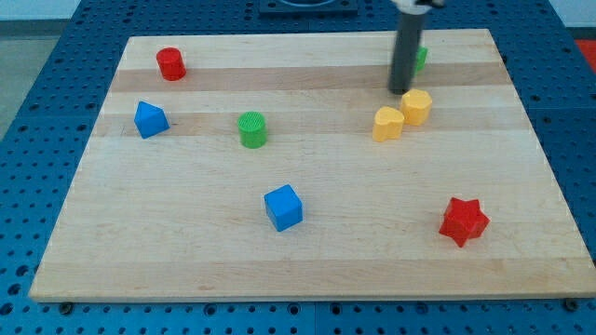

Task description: Push the green star horizontally to the right side of the red circle

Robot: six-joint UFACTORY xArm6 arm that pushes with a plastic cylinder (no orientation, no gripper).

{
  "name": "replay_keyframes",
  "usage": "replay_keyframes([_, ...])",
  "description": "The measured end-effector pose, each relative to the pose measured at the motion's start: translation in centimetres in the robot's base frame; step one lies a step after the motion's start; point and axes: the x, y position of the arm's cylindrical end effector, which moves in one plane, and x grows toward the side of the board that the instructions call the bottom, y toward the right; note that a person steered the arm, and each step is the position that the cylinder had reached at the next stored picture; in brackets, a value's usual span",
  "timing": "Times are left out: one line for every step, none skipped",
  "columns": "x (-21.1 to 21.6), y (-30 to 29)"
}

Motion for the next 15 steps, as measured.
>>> replay_keyframes([-1.9,5.0])
replay_keyframes([-4.7,-0.1])
replay_keyframes([-5.5,-0.2])
replay_keyframes([-6.7,2.4])
replay_keyframes([-8.4,1.7])
replay_keyframes([-8.6,-4.4])
replay_keyframes([-8.5,-12.7])
replay_keyframes([-8.2,-9.0])
replay_keyframes([-4.9,-5.2])
replay_keyframes([-3.9,-10.8])
replay_keyframes([-5.4,-13.7])
replay_keyframes([-4.6,-12.6])
replay_keyframes([-4.6,-12.5])
replay_keyframes([-4.6,-13.3])
replay_keyframes([-4.6,-14.0])
